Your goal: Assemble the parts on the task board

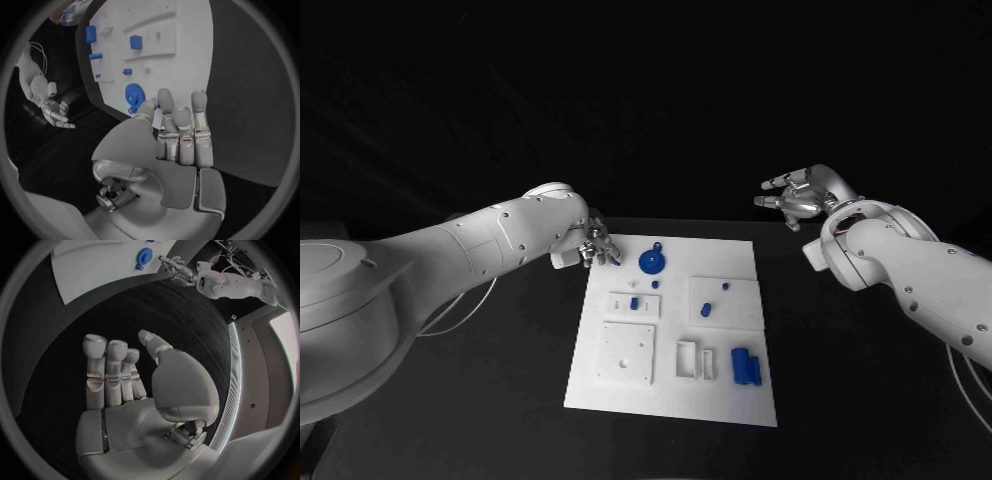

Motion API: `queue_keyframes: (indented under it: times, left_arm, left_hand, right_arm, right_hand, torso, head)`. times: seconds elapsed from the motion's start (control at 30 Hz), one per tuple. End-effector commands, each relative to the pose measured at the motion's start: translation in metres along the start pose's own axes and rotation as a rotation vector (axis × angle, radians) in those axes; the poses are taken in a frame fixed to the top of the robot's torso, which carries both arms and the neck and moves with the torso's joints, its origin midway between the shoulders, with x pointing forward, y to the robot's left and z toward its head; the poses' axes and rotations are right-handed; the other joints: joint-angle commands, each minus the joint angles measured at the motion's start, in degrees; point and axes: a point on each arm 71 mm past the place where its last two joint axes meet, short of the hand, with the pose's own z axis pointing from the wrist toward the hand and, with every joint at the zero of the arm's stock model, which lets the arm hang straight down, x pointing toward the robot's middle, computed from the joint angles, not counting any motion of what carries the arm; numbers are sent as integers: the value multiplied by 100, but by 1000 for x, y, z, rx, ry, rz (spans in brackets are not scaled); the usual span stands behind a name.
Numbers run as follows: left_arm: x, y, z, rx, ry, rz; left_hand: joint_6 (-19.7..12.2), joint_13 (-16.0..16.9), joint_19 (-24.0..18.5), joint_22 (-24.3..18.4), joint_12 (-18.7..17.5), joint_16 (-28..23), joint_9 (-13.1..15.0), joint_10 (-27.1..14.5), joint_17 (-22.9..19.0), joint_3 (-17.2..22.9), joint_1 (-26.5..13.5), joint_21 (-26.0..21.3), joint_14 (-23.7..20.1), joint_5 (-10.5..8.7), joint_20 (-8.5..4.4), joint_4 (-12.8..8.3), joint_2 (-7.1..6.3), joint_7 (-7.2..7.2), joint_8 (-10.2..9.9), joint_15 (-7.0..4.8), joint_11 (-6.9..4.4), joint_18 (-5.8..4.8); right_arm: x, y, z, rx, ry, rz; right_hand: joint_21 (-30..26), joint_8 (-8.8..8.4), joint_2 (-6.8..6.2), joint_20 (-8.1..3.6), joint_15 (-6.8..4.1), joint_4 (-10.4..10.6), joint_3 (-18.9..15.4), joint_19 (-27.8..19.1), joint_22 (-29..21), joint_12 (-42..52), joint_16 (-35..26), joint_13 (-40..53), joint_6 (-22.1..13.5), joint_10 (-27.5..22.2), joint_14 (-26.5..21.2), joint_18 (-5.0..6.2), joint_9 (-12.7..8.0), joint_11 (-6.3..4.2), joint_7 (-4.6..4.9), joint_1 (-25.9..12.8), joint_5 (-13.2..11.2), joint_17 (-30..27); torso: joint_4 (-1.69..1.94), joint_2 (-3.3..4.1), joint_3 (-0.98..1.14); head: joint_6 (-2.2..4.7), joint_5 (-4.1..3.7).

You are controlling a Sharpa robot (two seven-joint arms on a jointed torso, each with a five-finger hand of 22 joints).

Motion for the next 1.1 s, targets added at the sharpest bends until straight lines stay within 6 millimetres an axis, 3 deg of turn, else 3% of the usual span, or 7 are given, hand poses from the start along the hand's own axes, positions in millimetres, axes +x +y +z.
queue_keyframes:
  times: [0.03, 0.27, 0.5, 0.77, 1.1]
  left_arm:
    - [-1, -1, -6, 11, -40, -50]
    - [6, 1, -23, 34, -61, -74]
    - [20, 4, -44, 52, -93, -89]
    - [45, 3, -54, 76, -109, -67]
    - [79, 6, -48, 72, -103, -1]
  left_hand:
    - [173, -10, 12, 117, 48, 19, 1659, 258, 15, 387, -89, 50, 64, 95, -19, -348, -48, -109, -29, 2, -34, 4]
    - [263, -54, 47, 115, 167, 36, 1725, 271, 60, 482, -164, 108, 143, 317, -27, -386, -111, -131, -29, -13, -55, 22]
    - [352, -147, 71, 114, 343, 80, 1784, 278, 251, 607, -282, 182, 261, 550, -28, -440, -183, -156, -33, -26, -78, 44]
    - [429, -171, 87, 116, 474, 142, 1798, 283, 402, 657, -345, 235, 353, 807, -19, -481, -254, -177, -31, -31, -97, 67]
    - [466, -226, 90, 114, 551, 157, 1831, 283, 502, 737, -424, 292, 406, 944, -15, -528, -292, -190, -33, -36, -107, 87]
  right_arm:
    - [-1, -1, 0, 1, 5, -3]
    - [-3, -4, 0, 7, 2, -5]
    - [-4, -9, -1, 19, 1, -7]
    - [-2, -14, -2, 28, 5, -5]
    - [1, -15, -2, 31, 11, -3]
  right_hand:
    - [-2, -18, 20, -40, -2, 10, -22, 289, -9, -24, -25, -1, 51, -24, 39, 90, -3, -17, -6, -35, 14, 9]
    - [-2, -18, 20, -40, -2, 10, -22, 289, -9, -24, -25, -1, 51, -24, 39, 90, -3, -17, -6, -35, 14, 9]
    - [-7, -18, 18, -40, -3, 16, -10, 286, -21, -23, -29, 1, 56, -24, 39, 88, -3, -17, -7, -43, 26, 11]
    - [-7, -18, 18, -40, -3, 16, -10, 286, -21, -23, -29, 1, 56, -24, 39, 88, -3, -17, -7, -43, 26, 11]
    - [-7, -18, 18, -40, -3, 16, -10, 286, -21, -23, -29, 1, 56, -24, 39, 88, -3, -17, -7, -43, 26, 11]
  torso:
    - [49, -35, -7]
    - [109, -90, -20]
    - [176, -171, -29]
    - [198, -192, -45]
    - [183, -177, -40]
  head:
    - [-20, -6]
    - [-65, -2]
    - [-165, -41]
    - [-232, -50]
    - [-286, -48]
